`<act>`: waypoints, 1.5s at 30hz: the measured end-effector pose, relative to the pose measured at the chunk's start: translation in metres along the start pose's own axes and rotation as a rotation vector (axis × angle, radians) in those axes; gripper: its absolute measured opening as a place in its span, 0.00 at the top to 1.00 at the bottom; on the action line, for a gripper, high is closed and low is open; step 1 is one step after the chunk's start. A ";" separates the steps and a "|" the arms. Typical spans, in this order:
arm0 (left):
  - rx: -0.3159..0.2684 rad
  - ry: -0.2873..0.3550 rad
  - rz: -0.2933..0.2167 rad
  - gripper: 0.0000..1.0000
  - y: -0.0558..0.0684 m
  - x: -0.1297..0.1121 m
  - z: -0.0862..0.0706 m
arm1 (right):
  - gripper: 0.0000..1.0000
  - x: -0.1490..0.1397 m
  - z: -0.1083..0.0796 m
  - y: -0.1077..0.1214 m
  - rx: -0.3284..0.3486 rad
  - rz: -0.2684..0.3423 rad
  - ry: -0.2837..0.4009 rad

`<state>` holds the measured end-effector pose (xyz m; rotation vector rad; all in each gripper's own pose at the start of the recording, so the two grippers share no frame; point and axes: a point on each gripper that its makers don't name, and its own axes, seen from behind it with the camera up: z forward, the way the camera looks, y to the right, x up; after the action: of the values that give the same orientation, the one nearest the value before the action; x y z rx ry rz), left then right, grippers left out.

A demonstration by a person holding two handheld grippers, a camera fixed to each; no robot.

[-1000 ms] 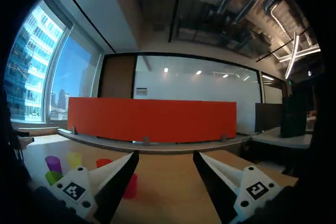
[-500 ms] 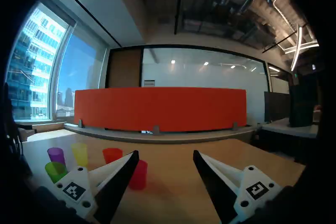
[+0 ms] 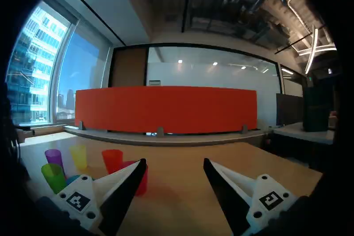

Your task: Pour water

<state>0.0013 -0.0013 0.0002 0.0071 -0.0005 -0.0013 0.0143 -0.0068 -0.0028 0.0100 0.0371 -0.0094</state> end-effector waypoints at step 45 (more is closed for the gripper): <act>0.000 0.000 0.000 0.01 0.000 0.000 0.000 | 0.00 -0.013 0.002 0.008 -0.016 0.009 -0.038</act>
<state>0.0016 -0.0013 0.0003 0.0070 -0.0005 -0.0011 0.0010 0.0009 0.0003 -0.0059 -0.0010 -0.0004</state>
